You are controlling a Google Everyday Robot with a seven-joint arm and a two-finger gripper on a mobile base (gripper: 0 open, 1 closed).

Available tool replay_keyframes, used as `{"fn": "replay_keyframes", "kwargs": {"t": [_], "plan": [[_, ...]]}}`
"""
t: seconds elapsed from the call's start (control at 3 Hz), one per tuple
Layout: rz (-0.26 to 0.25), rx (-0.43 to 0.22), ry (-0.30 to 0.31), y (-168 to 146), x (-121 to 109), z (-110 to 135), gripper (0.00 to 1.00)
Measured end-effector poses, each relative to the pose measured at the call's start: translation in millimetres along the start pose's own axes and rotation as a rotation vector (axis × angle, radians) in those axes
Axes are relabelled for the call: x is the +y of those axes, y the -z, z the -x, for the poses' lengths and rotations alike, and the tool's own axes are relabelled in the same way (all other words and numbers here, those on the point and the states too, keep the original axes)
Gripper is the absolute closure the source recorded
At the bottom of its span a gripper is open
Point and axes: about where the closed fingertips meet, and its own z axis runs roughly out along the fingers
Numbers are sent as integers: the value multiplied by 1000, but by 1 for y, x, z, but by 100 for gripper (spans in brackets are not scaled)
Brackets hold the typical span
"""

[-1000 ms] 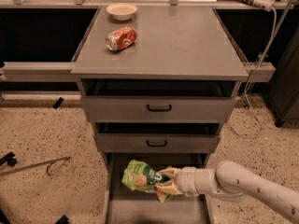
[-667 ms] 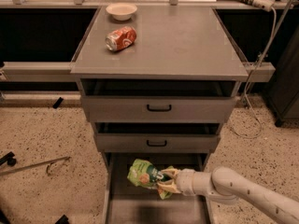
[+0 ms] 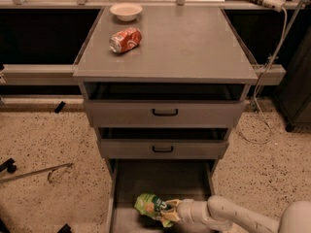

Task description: Place green rice chip bag into bottom drawer

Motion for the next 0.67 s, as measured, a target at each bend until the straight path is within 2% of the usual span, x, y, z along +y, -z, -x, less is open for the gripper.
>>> {"fn": "replay_keyframes", "kwargs": {"t": [0.67], "plan": [[15,18,-7,-10,-1,-3,100]]}}
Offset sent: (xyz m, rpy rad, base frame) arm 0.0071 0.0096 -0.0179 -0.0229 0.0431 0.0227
